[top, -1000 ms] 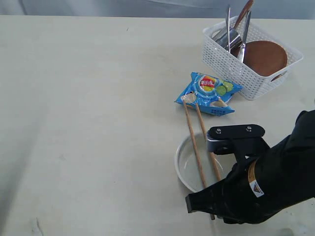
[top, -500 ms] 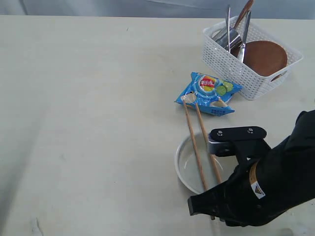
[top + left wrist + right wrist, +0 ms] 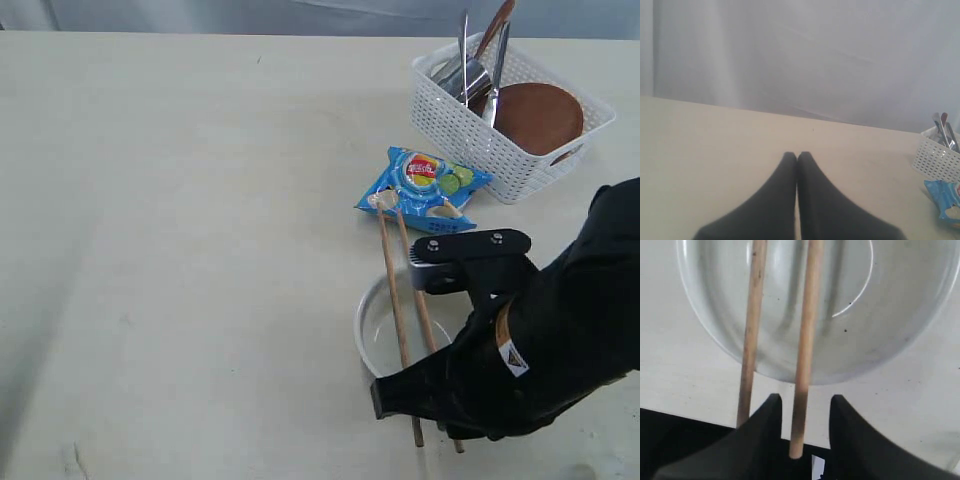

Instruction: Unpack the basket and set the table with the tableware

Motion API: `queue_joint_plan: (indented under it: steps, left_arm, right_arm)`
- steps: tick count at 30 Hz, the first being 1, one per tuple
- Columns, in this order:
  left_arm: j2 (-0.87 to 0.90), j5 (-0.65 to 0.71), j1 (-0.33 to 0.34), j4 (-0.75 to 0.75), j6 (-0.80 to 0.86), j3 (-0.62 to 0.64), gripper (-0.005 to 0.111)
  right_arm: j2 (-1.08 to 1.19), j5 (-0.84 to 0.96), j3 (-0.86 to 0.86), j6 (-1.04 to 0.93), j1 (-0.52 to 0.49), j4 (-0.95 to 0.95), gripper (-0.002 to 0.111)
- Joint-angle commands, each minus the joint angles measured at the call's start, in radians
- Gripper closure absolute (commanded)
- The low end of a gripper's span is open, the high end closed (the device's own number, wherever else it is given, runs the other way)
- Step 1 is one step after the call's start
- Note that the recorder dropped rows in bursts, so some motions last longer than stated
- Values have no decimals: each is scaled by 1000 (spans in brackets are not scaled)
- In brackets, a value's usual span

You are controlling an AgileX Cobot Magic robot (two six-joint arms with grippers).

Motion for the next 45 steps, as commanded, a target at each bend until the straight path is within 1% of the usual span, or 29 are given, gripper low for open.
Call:
queue_joint_plan:
  steps: [1,5,9,11,14,15,18,19,27,29,33,45]
  left_arm:
    - [-1,1,-3,10,6,2,107]
    - [-1,-1,-3,10,6,2,107]
    - [-1,-1,-3,10,6,2,107]
    - [-1,-1,-3,10,6,2,107]
    - [-1,-1,-3,10,6,2,107]
    - [-1,-1,-3,10,6,2,107]
    - [-1,-1,-3,10,6,2,107]
    - [-1,-1,-3,10,6,2,107]
    - [-1,-1,-3,10,6,2,107]
    - [-1,-1,-3,10,6,2,107]
    - [-1,1,-3,10,6,2,107]
    - [-1,1,-3,10,6,2,107]
  right_arm:
    - [-1,10,-6,2,1,0,76]
    - [-9,13,-8,8,1,11,76]
    - [-95,34,-16,16,1,29,76]
    - [-133,65,-50,23,1,29,76]
    - [-143,58,-97,36,1,27,76]
    - [-133,58,-114,32,1,27,73]
    - [-86,72,-154,13,1,25,56]
    - [-66,79,-166,18,1,14,54]
    - [74,79,-184,128,1,-127,54]
    - [102,56,-184,137,1,-160,54]
    - [139,-21,-184,137,1,-159,54]
    - [205,-27,-184,146,1,-204,54]
